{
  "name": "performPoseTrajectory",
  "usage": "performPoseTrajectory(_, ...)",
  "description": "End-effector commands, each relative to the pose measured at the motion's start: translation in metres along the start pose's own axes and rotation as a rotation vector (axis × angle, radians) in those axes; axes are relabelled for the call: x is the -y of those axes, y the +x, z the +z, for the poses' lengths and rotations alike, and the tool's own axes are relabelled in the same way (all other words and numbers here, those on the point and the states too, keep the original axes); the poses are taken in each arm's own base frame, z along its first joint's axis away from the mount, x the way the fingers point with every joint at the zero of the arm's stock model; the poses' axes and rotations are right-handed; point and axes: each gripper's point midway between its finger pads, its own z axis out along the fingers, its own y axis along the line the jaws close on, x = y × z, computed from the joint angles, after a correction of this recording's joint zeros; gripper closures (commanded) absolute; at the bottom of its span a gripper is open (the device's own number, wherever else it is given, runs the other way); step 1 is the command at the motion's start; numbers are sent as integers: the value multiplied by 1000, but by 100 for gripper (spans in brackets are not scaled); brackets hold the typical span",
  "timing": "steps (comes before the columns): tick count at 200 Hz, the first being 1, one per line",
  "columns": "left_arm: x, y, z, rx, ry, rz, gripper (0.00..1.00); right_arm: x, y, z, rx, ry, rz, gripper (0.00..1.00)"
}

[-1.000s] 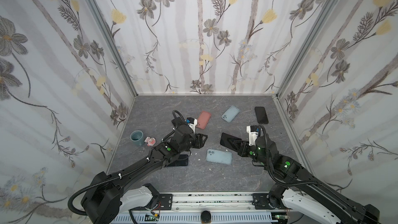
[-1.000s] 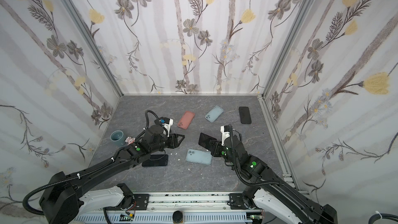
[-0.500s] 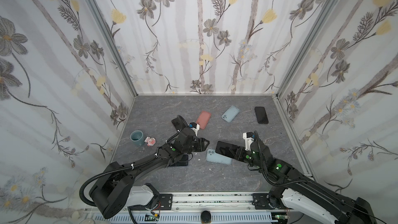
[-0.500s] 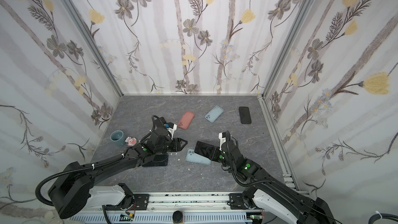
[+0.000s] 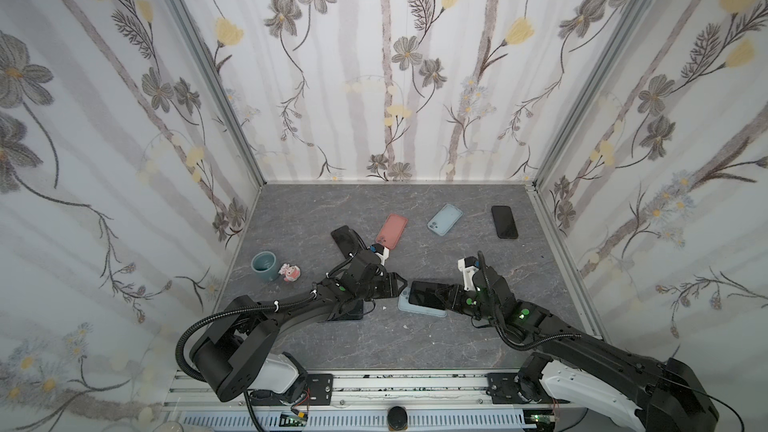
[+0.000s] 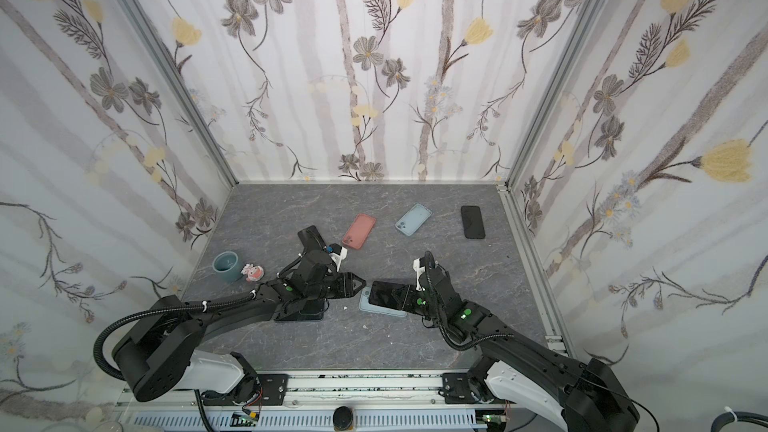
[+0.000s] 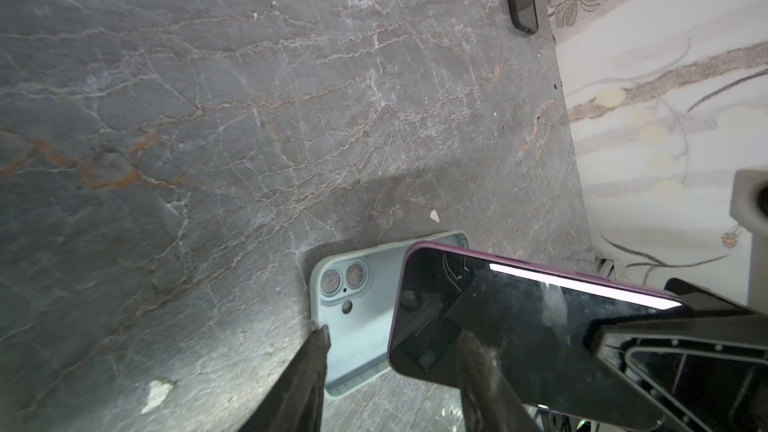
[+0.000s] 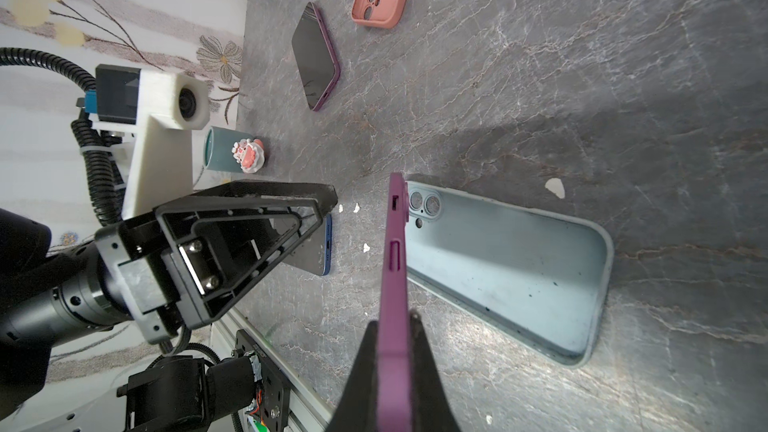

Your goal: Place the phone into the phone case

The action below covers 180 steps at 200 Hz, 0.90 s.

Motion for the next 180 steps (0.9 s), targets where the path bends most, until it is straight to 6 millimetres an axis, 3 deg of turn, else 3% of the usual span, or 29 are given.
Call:
performPoseTrajectory(1, 5, -2, 3, 14, 33, -7, 50, -17, -9, 0, 24, -79, 14, 100)
performPoseTrajectory(180, -15, 22, 24, -69, -4, -33, 53, -5, 1, 19, -65, -102, 88, 100)
